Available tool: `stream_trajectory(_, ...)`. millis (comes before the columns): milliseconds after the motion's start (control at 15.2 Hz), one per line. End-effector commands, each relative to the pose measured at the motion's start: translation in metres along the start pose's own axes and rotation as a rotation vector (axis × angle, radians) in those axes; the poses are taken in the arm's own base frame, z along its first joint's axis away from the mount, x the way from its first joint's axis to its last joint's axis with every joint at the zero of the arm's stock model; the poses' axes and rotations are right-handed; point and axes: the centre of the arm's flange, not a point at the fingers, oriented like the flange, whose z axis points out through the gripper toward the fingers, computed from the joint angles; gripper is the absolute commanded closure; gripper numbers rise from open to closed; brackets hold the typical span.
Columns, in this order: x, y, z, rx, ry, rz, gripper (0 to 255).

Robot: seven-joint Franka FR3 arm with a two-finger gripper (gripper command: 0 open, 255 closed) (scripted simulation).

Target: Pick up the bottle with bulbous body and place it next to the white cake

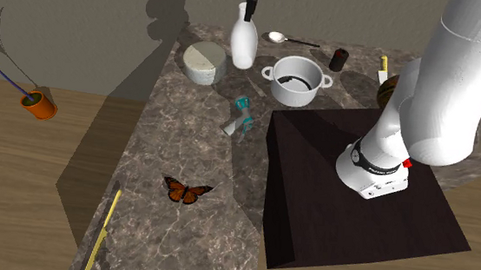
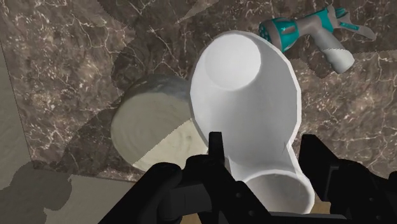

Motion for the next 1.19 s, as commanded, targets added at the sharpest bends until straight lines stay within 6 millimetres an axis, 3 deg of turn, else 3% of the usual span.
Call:
stream_trajectory(0,-0.002,0.0,0.011,-0.001,0.001,0.0,255)
stream_trajectory(1122,-0.016,-0.001,0.099,-0.001,0.001,0.0,255)
